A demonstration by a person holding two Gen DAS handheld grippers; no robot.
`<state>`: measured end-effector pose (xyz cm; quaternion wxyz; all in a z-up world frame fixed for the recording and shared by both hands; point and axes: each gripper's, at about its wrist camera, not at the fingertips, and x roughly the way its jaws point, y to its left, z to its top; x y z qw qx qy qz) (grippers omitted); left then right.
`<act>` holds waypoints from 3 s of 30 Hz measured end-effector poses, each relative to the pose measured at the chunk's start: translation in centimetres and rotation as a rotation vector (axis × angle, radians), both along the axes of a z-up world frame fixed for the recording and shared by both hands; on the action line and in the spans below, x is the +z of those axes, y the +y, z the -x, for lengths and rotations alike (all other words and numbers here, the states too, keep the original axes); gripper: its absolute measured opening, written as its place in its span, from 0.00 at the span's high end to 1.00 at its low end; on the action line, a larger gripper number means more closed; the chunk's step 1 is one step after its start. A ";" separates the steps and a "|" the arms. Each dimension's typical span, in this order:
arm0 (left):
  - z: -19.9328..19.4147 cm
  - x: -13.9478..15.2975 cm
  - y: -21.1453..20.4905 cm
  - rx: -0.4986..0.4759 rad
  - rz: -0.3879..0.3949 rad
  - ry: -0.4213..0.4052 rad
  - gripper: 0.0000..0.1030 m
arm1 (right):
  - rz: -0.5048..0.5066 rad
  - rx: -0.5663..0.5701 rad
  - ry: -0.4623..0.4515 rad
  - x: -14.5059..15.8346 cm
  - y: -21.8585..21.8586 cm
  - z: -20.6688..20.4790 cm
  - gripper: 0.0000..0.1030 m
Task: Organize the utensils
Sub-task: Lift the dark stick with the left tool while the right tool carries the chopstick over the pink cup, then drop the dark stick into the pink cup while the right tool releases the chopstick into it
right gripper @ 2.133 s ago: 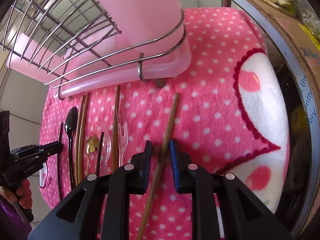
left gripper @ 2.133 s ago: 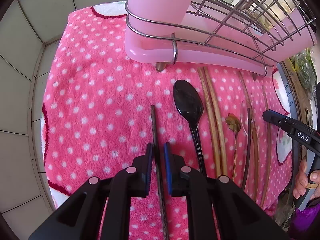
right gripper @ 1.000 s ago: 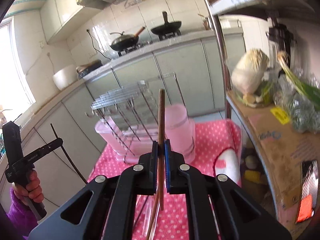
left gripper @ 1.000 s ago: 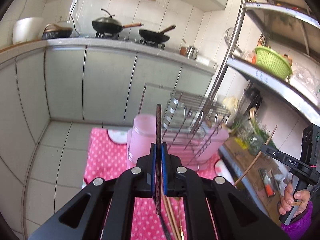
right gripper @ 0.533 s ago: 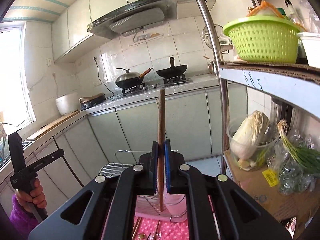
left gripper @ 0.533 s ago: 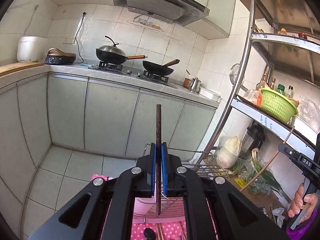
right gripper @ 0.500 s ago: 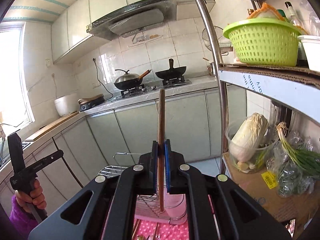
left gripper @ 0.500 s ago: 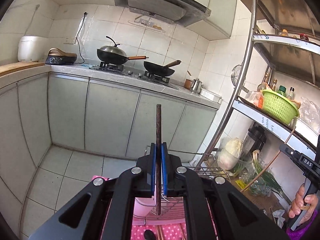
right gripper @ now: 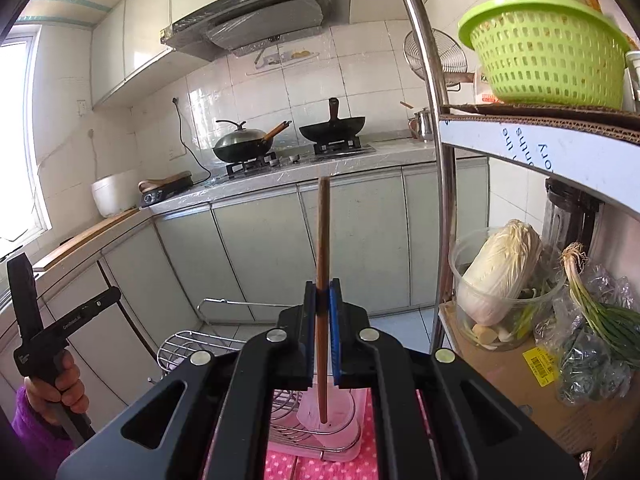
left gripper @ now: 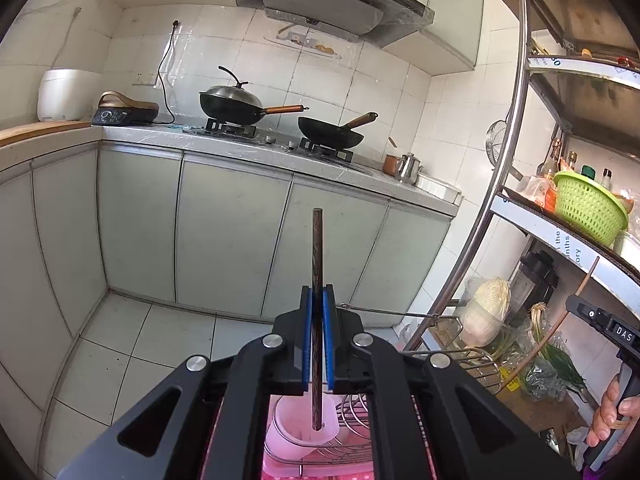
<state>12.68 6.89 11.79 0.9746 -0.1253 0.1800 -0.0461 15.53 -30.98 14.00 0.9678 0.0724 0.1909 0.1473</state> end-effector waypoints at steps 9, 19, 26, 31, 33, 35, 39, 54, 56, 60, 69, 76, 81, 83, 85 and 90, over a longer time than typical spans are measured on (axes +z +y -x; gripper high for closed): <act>-1.5 -3.3 -0.8 -0.009 -0.033 0.068 0.96 | 0.016 0.026 0.107 -3.4 1.2 -1.9 0.94; -2.8 -5.6 -1.3 -0.023 -0.057 0.133 0.96 | 0.029 0.038 0.160 -5.1 2.1 -3.0 0.94; -3.5 -6.7 -1.3 -0.026 -0.050 0.162 0.96 | 0.037 0.041 0.180 -5.5 2.2 -3.6 0.94; -3.8 -7.6 -1.3 -0.020 -0.065 0.188 0.96 | 0.049 0.044 0.194 -6.0 2.5 -3.9 0.94; -4.0 -7.9 -1.4 -0.020 -0.065 0.196 0.96 | 0.052 0.046 0.202 -6.3 2.7 -4.0 0.94; -4.1 -8.2 -1.5 -0.019 -0.065 0.204 0.96 | 0.056 0.047 0.211 -6.6 2.8 -4.3 0.94; -4.4 -8.5 -1.6 -0.018 -0.070 0.215 0.96 | 0.064 0.047 0.224 -6.9 2.9 -4.7 0.94; -5.4 -9.5 -2.1 -0.002 -0.086 0.263 0.96 | 0.087 0.041 0.249 -7.6 3.6 -5.7 0.94; -5.6 -9.6 -2.0 -0.003 -0.086 0.270 0.95 | 0.083 0.037 0.252 -7.6 3.6 -5.9 0.94; -5.7 -9.9 -2.0 -0.001 -0.084 0.279 0.95 | 0.081 0.032 0.258 -7.7 3.5 -6.1 0.94; -5.4 -9.2 -1.7 0.004 -0.058 0.274 0.78 | 0.048 0.025 0.295 -7.9 2.8 -6.5 0.75; -3.8 -7.2 -1.0 0.002 -0.023 0.241 0.77 | 0.017 0.018 0.272 -7.1 1.5 -4.8 0.68; -1.3 -5.5 -1.0 -0.013 -0.015 0.201 0.77 | 0.004 0.013 0.253 -6.5 0.5 -2.4 0.68; -0.1 -5.1 -1.0 -0.027 -0.002 0.189 0.77 | -0.003 0.013 0.242 -6.5 0.2 -1.0 0.68; 1.3 -5.0 -1.2 -0.043 -0.001 0.183 0.77 | -0.002 0.007 0.227 -6.5 0.0 0.5 0.68; 4.0 -6.3 -2.0 -0.081 0.009 0.214 0.77 | -0.021 0.045 0.249 -8.4 0.2 3.9 0.68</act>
